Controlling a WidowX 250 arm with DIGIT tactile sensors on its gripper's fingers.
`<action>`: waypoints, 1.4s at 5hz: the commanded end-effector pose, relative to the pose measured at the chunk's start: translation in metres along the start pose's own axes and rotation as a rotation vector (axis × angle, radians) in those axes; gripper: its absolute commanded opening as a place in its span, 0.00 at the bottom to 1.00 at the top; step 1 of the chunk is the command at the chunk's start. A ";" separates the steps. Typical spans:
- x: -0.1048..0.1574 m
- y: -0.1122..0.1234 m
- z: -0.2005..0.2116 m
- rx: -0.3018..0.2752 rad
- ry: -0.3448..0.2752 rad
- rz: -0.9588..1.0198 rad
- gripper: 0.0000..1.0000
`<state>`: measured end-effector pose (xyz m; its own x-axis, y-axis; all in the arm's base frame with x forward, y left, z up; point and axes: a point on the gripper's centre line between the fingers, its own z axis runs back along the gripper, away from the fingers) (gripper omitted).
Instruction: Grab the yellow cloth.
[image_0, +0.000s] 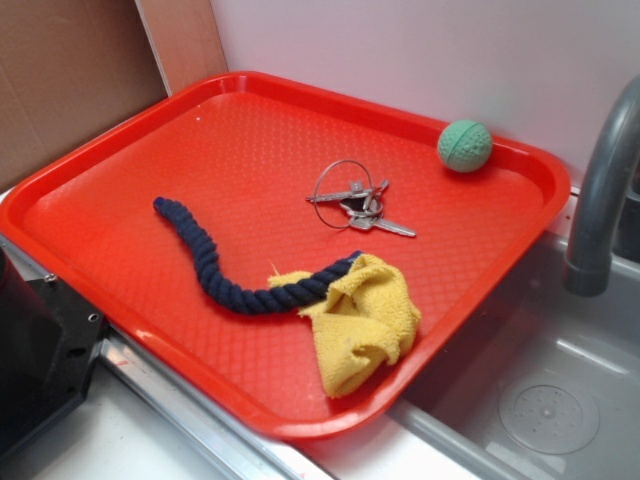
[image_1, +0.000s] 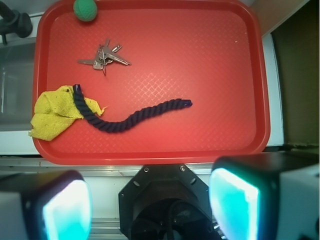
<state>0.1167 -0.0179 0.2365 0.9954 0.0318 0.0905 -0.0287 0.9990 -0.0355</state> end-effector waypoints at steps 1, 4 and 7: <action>0.000 0.000 0.000 0.000 0.000 0.000 1.00; 0.025 -0.100 -0.087 -0.161 0.065 -0.742 1.00; 0.025 -0.100 -0.087 -0.161 0.065 -0.742 1.00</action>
<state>0.1611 -0.1134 0.1440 0.7531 -0.6558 0.0531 0.6560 0.7421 -0.1379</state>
